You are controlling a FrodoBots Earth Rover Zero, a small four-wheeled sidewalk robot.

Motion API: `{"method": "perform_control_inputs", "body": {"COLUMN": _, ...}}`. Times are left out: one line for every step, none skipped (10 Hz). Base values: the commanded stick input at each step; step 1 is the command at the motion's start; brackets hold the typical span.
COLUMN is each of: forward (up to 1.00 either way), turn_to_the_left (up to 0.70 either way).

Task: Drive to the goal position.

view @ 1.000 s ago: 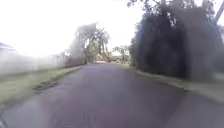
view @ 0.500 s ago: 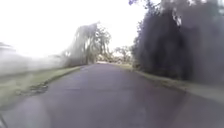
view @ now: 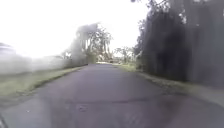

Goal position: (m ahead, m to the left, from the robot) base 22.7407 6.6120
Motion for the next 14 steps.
{"method": "perform_control_inputs", "body": {"forward": 1.0, "turn_to_the_left": 0.0}}
{"method": "perform_control_inputs", "body": {"forward": 1.0, "turn_to_the_left": 0.0}}
{"method": "perform_control_inputs", "body": {"forward": 1.0, "turn_to_the_left": 0.0}}
{"method": "perform_control_inputs", "body": {"forward": 1.0, "turn_to_the_left": 0.0}}
{"method": "perform_control_inputs", "body": {"forward": 1.0, "turn_to_the_left": 0.0}}
{"method": "perform_control_inputs", "body": {"forward": 1.0, "turn_to_the_left": 0.0}}
{"method": "perform_control_inputs", "body": {"forward": 1.0, "turn_to_the_left": 0.0}}
{"method": "perform_control_inputs", "body": {"forward": 1.0, "turn_to_the_left": 0.0}}
{"method": "perform_control_inputs", "body": {"forward": 1.0, "turn_to_the_left": 0.0}}
{"method": "perform_control_inputs", "body": {"forward": 1.0, "turn_to_the_left": 0.0}}
{"method": "perform_control_inputs", "body": {"forward": 1.0, "turn_to_the_left": 0.0}}
{"method": "perform_control_inputs", "body": {"forward": 1.0, "turn_to_the_left": 0.0}}
{"method": "perform_control_inputs", "body": {"forward": 1.0, "turn_to_the_left": 0.0}}
{"method": "perform_control_inputs", "body": {"forward": 1.0, "turn_to_the_left": 0.0}}
